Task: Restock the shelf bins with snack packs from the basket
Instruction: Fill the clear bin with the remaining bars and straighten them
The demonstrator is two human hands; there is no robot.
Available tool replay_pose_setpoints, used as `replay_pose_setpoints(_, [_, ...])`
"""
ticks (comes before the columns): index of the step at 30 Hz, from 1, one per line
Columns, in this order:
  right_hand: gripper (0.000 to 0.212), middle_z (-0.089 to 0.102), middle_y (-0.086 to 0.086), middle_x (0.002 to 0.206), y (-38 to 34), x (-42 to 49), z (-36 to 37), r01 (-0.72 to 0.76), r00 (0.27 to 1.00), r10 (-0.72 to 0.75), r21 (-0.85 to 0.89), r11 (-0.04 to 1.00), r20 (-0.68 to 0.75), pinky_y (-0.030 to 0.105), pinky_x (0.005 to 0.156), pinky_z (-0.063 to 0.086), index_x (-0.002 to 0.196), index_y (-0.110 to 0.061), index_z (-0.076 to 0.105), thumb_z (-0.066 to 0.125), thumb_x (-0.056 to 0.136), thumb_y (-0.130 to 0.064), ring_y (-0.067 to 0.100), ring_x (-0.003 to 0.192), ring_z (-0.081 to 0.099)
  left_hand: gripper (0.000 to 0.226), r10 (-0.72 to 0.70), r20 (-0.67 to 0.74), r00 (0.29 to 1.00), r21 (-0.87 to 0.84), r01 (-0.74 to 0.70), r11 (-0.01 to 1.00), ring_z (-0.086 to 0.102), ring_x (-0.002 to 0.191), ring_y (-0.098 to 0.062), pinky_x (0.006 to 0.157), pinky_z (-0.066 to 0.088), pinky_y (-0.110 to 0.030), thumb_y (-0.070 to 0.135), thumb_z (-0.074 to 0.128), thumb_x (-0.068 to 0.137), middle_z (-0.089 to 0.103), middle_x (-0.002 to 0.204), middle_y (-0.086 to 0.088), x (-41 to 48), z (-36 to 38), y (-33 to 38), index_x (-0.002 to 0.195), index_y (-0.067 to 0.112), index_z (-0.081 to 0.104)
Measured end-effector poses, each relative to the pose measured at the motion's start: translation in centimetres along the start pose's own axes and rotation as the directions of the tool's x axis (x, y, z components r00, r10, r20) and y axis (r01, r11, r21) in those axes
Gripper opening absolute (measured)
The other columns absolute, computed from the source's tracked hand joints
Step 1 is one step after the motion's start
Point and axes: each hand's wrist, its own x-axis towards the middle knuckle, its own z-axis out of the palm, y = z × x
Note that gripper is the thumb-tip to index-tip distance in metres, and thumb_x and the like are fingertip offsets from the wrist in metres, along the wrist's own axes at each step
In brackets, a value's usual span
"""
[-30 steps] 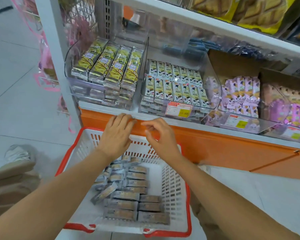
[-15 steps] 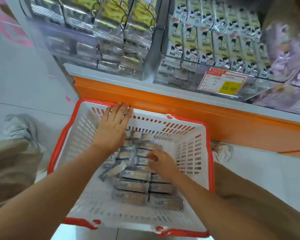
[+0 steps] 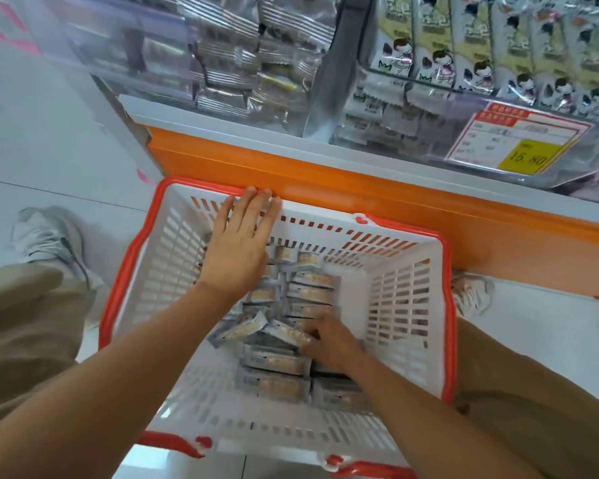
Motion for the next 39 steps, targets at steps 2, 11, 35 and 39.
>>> replay_pose_setpoints(2, [0.034,0.062,0.002,0.113,-0.2,-0.6,-0.6,-0.012,0.998,0.015,0.040,0.999,-0.054,0.027,0.082,0.049,0.115,-0.014,0.064,0.067,0.086,-0.031,0.021,0.101,0.060,0.080,-0.006,0.015,1.000,0.011,0.005,1.000,0.026,0.142,-0.036,0.117,0.023,-0.056,0.008,0.071,0.076,0.038,0.150,-0.019,0.0,-0.3,0.3,0.147,0.006,0.035])
replay_pose_setpoints(11, [0.027,0.059,-0.011,0.098,-3.2,-6.0,-7.0,0.287,0.881,-0.136,0.282,0.915,-0.454,0.017,0.072,0.045,0.112,-0.019,0.062,0.070,0.086,-0.025,0.003,0.082,0.056,0.062,0.039,0.156,0.987,-0.122,-0.020,0.992,0.037,0.136,-0.038,0.113,0.027,-0.050,0.021,0.055,0.085,0.042,0.146,-0.018,-0.3,-4.2,1.9,0.145,0.010,0.043])
replay_pose_setpoints(35, [0.035,0.058,-0.004,0.087,-8.2,-23.0,-17.7,0.611,0.482,-0.247,0.121,0.782,-0.841,0.030,0.070,0.050,0.112,-0.023,0.055,0.074,0.083,-0.019,0.009,0.076,0.056,0.025,0.114,0.176,0.978,-0.980,0.163,0.118,0.067,0.106,-0.030,0.097,0.053,-0.038,0.016,0.046,0.103,0.074,0.107,-0.009,2.1,-19.2,12.2,0.113,0.009,0.068])
replay_pose_setpoints(39, [0.028,0.058,0.005,0.078,-9.4,-24.9,-20.7,0.584,0.393,-0.193,0.082,0.808,-0.899,0.030,0.062,0.049,0.105,-0.022,0.059,0.072,0.082,-0.012,0.009,0.066,0.053,0.023,0.047,0.043,0.998,-0.962,0.028,0.271,0.063,0.104,-0.023,0.095,0.049,-0.034,0.018,0.050,0.102,0.071,0.111,-0.003,3.6,-21.6,12.7,0.116,0.015,0.068])
